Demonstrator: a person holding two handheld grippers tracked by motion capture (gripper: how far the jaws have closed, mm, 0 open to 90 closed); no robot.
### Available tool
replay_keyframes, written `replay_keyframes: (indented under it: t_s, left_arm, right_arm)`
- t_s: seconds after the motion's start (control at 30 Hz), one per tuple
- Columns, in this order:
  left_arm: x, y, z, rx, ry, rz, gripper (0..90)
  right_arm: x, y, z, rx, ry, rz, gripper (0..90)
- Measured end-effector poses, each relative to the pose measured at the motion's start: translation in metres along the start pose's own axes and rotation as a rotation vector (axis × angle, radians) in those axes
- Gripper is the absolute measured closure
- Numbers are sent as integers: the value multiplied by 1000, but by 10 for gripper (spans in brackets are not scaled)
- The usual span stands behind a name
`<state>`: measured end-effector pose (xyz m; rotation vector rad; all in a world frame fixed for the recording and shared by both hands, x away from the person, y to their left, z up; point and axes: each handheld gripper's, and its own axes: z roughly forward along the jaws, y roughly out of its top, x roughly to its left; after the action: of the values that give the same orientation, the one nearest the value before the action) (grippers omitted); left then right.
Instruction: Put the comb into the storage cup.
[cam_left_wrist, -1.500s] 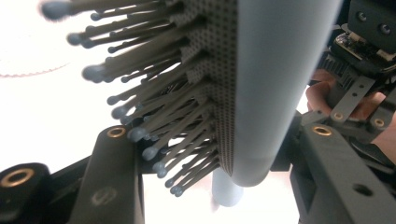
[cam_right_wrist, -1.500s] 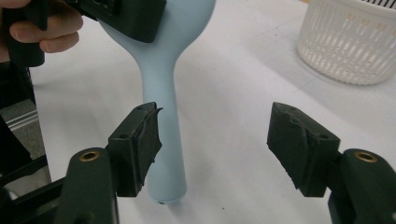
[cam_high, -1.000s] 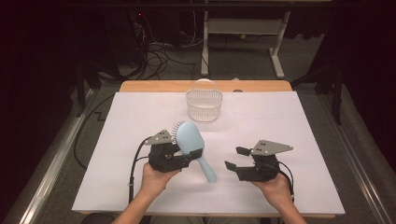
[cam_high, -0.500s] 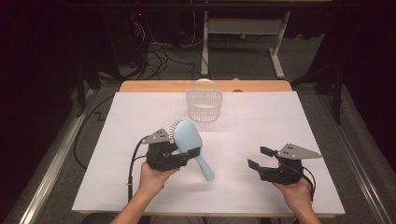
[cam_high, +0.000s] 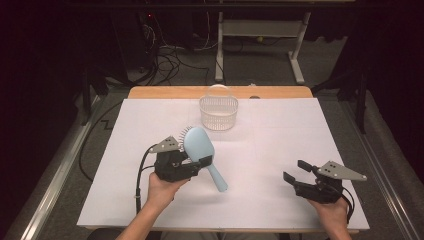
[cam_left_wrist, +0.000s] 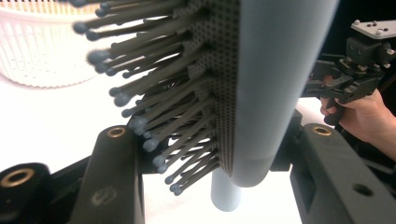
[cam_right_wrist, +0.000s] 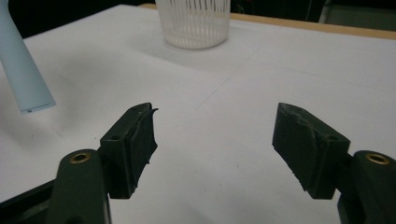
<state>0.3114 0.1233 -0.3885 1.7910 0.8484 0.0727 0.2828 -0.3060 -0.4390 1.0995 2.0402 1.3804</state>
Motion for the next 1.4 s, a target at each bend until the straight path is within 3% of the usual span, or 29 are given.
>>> replay_keyframes:
  t_s: [0.17, 0.33, 0.47, 1.07, 1.4]
  left_arm:
    - [2, 2, 0, 19, 21, 11, 508]
    - [6, 6, -3, 23, 47, 14, 508]
    - [8, 10, -6, 21, 67, 16, 508]
    - [22, 38, -19, -22, 126, 14, 507]
    - [28, 49, -14, -9, 153, 16, 508]
  right_arm:
    - [-7, -11, -6, -21, -22, 19, 314]
    - [-12, -20, -11, -8, -45, 20, 313]
    - [-14, -24, -12, -8, -50, 63, 311]
    - [-16, -28, -12, -4, -72, 83, 287]
    - [-17, -28, -13, -7, -75, 87, 288]
